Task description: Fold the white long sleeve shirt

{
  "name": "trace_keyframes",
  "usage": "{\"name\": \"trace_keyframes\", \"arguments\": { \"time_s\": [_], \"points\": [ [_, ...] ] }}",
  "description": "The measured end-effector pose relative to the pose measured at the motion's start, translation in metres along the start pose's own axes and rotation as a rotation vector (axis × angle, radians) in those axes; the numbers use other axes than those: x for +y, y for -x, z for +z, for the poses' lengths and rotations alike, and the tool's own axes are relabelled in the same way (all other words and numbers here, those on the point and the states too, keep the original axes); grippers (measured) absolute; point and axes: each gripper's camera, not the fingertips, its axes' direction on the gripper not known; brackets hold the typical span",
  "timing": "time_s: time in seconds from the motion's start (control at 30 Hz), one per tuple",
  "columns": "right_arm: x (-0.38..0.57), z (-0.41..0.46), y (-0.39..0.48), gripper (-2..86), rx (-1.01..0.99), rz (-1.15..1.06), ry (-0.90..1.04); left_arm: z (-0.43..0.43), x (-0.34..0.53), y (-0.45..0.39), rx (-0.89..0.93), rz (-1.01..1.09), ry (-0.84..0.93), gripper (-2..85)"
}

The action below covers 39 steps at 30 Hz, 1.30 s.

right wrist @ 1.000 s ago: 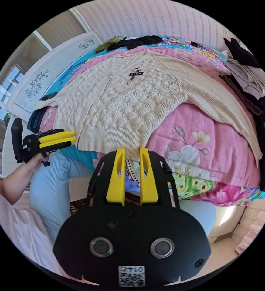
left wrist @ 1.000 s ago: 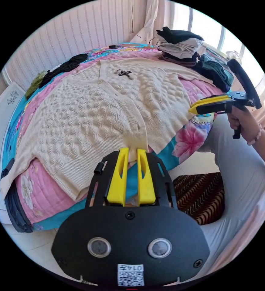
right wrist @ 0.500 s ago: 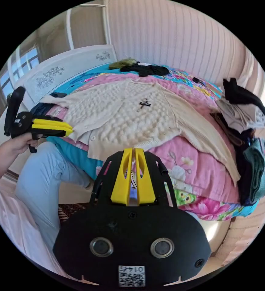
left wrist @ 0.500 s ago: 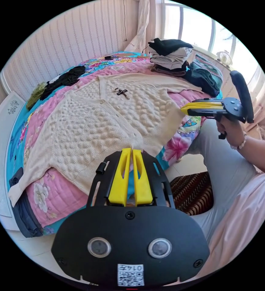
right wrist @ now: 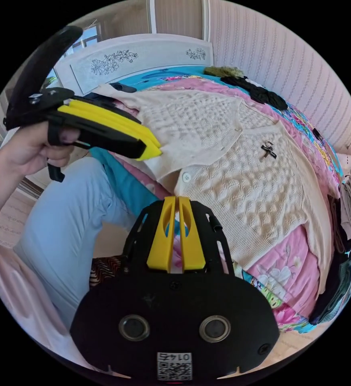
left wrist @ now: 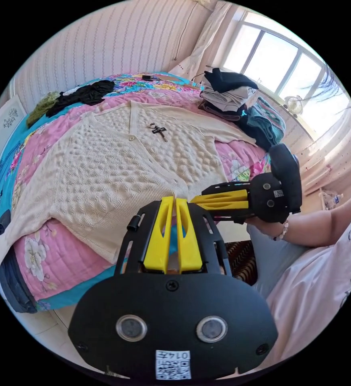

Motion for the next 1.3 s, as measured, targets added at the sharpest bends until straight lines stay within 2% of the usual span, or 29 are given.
{"name": "trace_keyframes", "arguments": {
  "time_s": [0.1, 0.17, 0.23, 0.3, 0.57, 0.67, 0.73, 1.3],
  "points": [
    [0.001, -0.005, 0.005, 2.1, -0.013, -0.023, -0.022, 0.017, -0.006, -0.008, 0.001, 0.027, 0.024, -1.0],
    [0.003, 0.009, 0.007, 3.0, 0.017, -0.042, 0.028, 0.034, -0.010, -0.013, -0.001, 0.039, 0.053, -1.0],
    [0.009, 0.026, 0.004, 4.9, 0.043, -0.038, 0.097, 0.075, -0.011, -0.015, -0.073, 0.045, 0.167, -0.9],
    [0.015, 0.020, -0.001, 6.0, 0.013, -0.025, 0.083, 0.096, -0.010, -0.016, -0.107, 0.022, 0.212, -0.8],
    [0.037, -0.015, -0.042, 6.6, -0.150, 0.111, 0.024, 0.087, -0.023, -0.045, -0.107, 0.070, 0.143, -0.9],
    [0.040, -0.007, -0.053, 6.6, -0.105, 0.119, 0.065, 0.108, -0.030, -0.054, -0.087, 0.074, 0.113, -1.0],
    [0.046, 0.006, -0.059, 6.6, -0.085, 0.104, 0.128, 0.139, -0.032, -0.061, -0.119, 0.091, 0.168, -1.0],
    [0.103, -0.070, -0.119, 6.5, -0.005, 0.148, -0.022, 0.128, -0.055, -0.119, -0.139, 0.148, 0.026, -1.0]
  ]
}}
